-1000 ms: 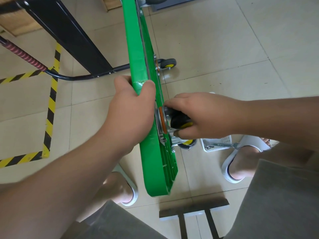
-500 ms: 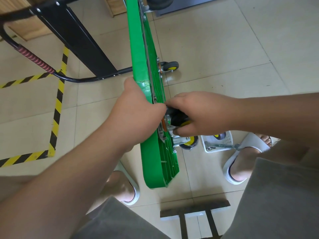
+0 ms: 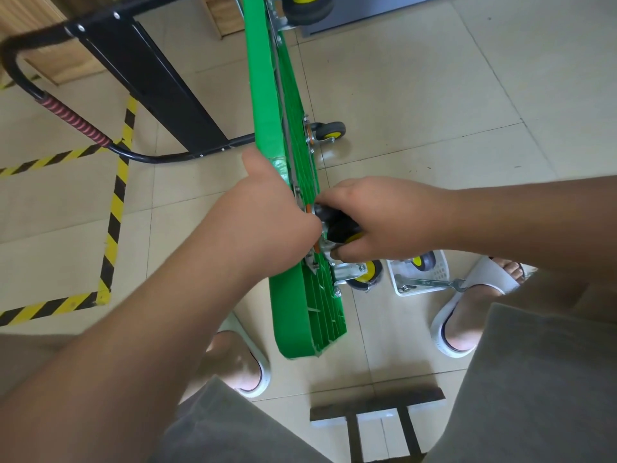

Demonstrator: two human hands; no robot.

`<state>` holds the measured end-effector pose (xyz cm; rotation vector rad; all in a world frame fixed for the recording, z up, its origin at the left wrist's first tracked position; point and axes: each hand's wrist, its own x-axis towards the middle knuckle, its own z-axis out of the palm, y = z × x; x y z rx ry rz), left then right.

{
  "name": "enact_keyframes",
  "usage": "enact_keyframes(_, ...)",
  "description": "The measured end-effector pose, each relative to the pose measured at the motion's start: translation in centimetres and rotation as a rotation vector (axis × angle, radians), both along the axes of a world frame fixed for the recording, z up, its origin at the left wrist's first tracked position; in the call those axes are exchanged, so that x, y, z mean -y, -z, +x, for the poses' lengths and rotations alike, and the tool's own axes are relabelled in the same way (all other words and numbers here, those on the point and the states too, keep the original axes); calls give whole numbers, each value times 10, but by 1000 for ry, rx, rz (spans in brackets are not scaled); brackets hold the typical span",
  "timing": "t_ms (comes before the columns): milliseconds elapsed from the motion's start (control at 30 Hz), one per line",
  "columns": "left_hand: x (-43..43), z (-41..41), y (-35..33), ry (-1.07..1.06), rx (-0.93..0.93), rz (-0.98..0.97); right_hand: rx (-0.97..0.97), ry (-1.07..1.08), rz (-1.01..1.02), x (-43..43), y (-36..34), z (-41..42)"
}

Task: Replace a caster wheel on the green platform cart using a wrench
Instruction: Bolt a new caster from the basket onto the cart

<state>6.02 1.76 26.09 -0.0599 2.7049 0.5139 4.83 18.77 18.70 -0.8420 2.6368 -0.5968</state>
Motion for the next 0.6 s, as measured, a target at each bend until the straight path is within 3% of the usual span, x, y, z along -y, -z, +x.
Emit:
enact_keyframes(300,1,-1,1,5,1,19,53,53,13,2,-14,0)
enact_keyframes(467,2,-1,1,2,10,43,78,235,-53,-18,-25,-15)
enact_keyframes(600,4,1,2,-5,16,46,158,384,145,-42,4,-31)
